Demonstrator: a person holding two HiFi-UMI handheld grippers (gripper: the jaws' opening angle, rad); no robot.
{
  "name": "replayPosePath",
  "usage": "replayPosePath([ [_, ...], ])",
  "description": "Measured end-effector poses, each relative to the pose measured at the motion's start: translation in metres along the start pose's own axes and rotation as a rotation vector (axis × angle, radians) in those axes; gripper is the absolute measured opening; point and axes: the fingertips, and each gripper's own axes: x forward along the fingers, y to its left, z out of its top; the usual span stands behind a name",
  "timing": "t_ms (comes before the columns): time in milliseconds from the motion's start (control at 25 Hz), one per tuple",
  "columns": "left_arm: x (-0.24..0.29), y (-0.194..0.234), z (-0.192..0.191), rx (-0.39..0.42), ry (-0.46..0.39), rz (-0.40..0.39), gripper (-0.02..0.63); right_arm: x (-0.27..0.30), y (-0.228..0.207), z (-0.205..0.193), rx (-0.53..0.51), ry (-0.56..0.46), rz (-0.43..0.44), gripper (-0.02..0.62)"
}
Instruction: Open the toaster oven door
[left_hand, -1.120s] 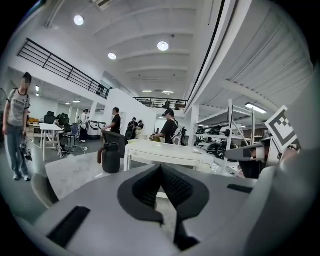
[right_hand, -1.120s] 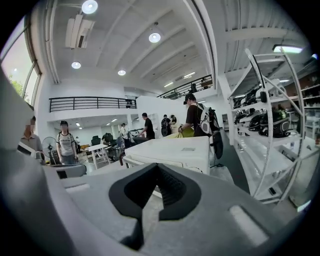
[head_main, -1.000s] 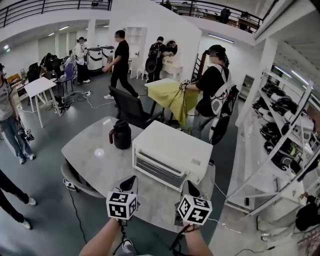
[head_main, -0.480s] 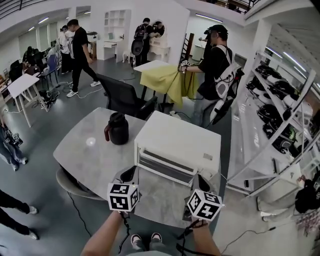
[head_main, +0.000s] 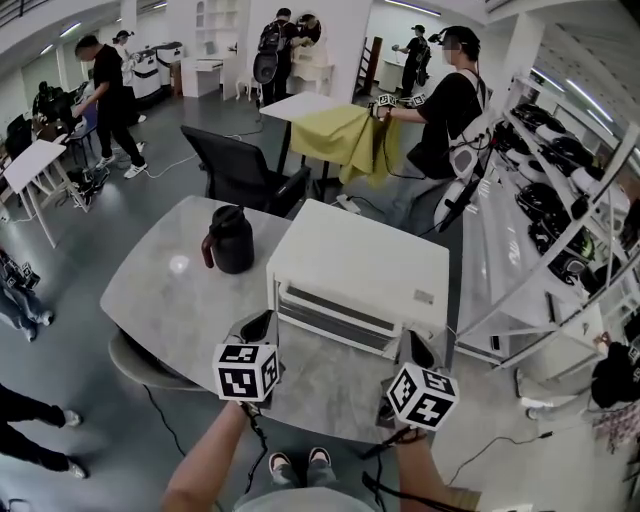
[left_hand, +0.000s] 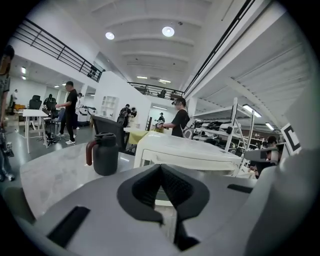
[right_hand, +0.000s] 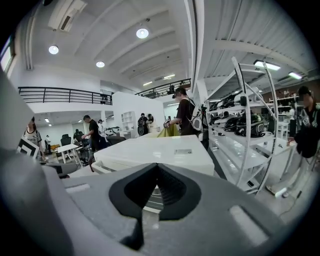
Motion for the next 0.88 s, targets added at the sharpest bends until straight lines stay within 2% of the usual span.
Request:
replayPosePath([
  [400,0.012,0.008,0.008,0.005,0.021,-0.014,-0.006,-0.001,-0.02,-0.002,0.02,0.006,-0.035,0.005],
  [480,0.016,0.007,0.01,-0.003,0.024,-0.034,0.118,0.0,-0.023,-0.002,0.02,0.005,-0.04,0.005],
  [680,0.028,0.005,0.015,0.024,0.055,-0.044,0.12,0.002,-0.031,0.002,0.023,0.004,-0.047,0.005],
  [880,0.046,-0.001,0.019,0.061,0.087,-0.053,0.154,0.001,-0.04,-0.001,0.024,0.008,-0.051,0.005],
])
